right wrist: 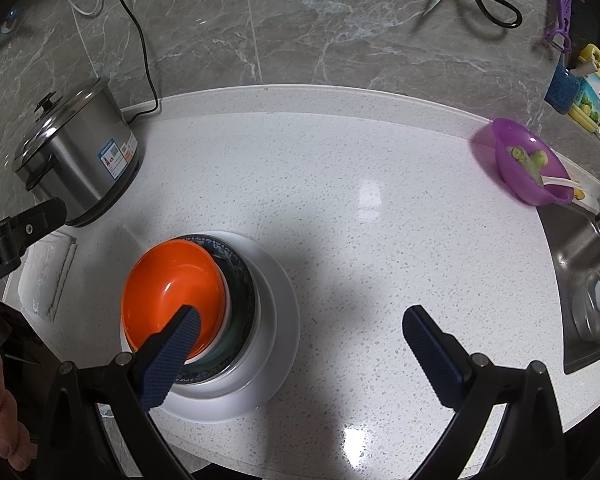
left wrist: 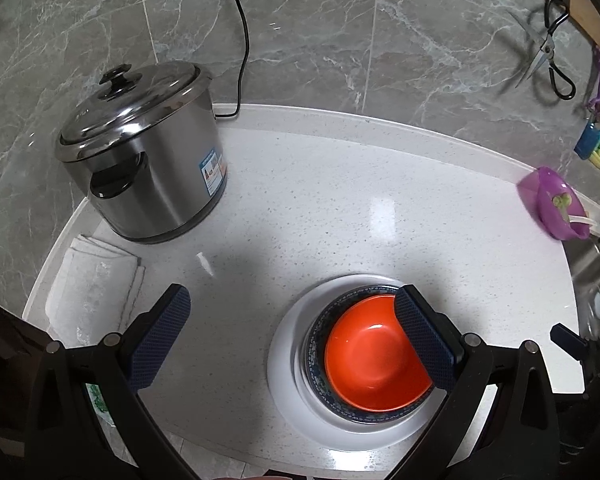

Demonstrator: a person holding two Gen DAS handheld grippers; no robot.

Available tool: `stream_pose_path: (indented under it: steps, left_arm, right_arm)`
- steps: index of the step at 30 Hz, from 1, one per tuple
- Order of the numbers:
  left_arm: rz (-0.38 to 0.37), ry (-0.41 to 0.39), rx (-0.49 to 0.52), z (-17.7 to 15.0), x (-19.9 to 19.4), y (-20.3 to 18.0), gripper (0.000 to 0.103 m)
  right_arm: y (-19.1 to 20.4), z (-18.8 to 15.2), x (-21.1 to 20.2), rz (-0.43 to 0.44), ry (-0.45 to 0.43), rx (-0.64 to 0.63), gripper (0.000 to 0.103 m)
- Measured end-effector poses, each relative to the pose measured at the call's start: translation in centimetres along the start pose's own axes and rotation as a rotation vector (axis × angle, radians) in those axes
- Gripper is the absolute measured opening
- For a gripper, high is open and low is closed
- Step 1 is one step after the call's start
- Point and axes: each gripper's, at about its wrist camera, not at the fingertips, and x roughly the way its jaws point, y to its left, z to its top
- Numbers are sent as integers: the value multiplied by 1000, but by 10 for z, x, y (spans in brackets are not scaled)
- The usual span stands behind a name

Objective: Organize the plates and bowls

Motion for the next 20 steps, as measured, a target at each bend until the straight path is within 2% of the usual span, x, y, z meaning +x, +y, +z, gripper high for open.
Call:
stream_pose_path:
  steps: [10, 20]
  left_arm:
    - [-30, 12, -11, 1, 3, 3, 103]
    - [-90, 7, -15, 1, 1, -1, 103]
  right_arm:
    - [-1, 0, 1, 6, 4, -7, 103]
    - [-8, 2, 3, 12, 10, -10, 103]
